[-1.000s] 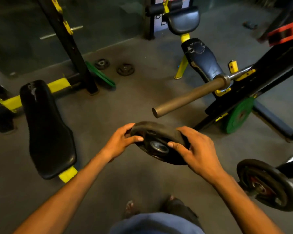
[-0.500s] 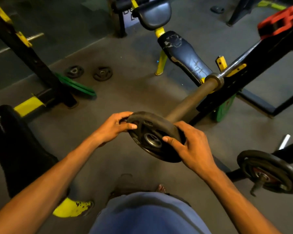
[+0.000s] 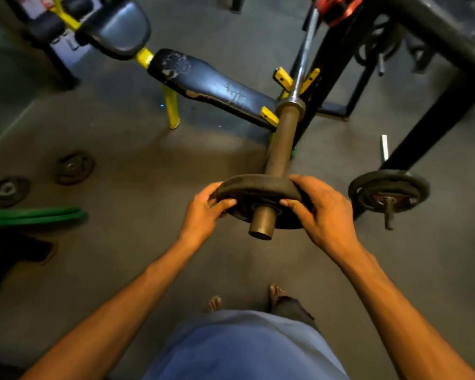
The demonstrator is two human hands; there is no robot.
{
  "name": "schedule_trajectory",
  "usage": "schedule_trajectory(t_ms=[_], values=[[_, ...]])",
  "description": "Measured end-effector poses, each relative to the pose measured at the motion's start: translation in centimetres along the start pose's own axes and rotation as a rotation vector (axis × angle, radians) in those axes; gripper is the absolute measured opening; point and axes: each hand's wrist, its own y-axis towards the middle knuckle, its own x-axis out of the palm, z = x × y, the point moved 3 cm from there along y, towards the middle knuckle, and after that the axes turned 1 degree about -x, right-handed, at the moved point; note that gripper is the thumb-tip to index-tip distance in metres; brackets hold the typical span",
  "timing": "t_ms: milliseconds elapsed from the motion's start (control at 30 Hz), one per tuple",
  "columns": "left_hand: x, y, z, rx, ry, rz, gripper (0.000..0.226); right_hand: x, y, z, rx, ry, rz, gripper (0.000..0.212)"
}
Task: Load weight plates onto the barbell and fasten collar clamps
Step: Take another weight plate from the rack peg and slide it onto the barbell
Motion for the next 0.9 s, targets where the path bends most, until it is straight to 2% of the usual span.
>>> schedule_trajectory(t_ms=[67, 133, 200, 267, 333, 433, 533, 633, 767, 900], values=[[-0.1, -0.3, -0.4, -0.081, -0.028, 0.02, 0.04, 0.3, -0.8, -0.8, 0.159, 0.024, 0.068, 0.045], [-0.3, -2.1, -1.2, -0.206, -0.068, 0.028, 0.059, 0.8, -2.7, -0.9, 0.461, 0.181, 0.116, 0.071], [0.1, -4.0, -1.2, -0.306, -0.172, -0.037, 0.061, 1.7, -5.4, -0.8, 0.816, 0.59, 0.124, 0.102], [1.3, -4.4, -0.4, -0.366, -0.296, -0.121, 0.058, 3.2, -7.3, -1.1, 1.012, 1.022, 0.115, 0.113], [2.6, -3.8, 0.5, -0.375, -0.344, -0.18, 0.069, 4.6, -7.7, -1.5, 1.07, 1.224, 0.127, 0.097], [4.3, -2.4, 1.8, -0.352, -0.38, -0.156, 0.075, 5.8, -6.4, -1.6, 1.129, 1.247, 0.296, 0.054], [5.0, -0.4, 2.6, -0.328, -0.397, -0.123, 0.078, 5.9, -4.0, -0.8, 1.144, 1.224, 0.385, 0.04], [6.0, 3.9, 3.4, -0.324, -0.403, -0.099, 0.074, 5.6, -0.3, 1.3, 1.145, 1.232, 0.387, 0.041], [7.2, 10.3, 5.4, -0.326, -0.393, -0.069, 0.114, 4.8, 6.0, 4.1, 1.169, 1.198, 0.413, 0.054], [8.5, 15.2, 7.9, -0.309, -0.386, -0.11, 0.111, 4.2, 11.9, 6.9, 1.104, 1.25, 0.46, 0.08]])
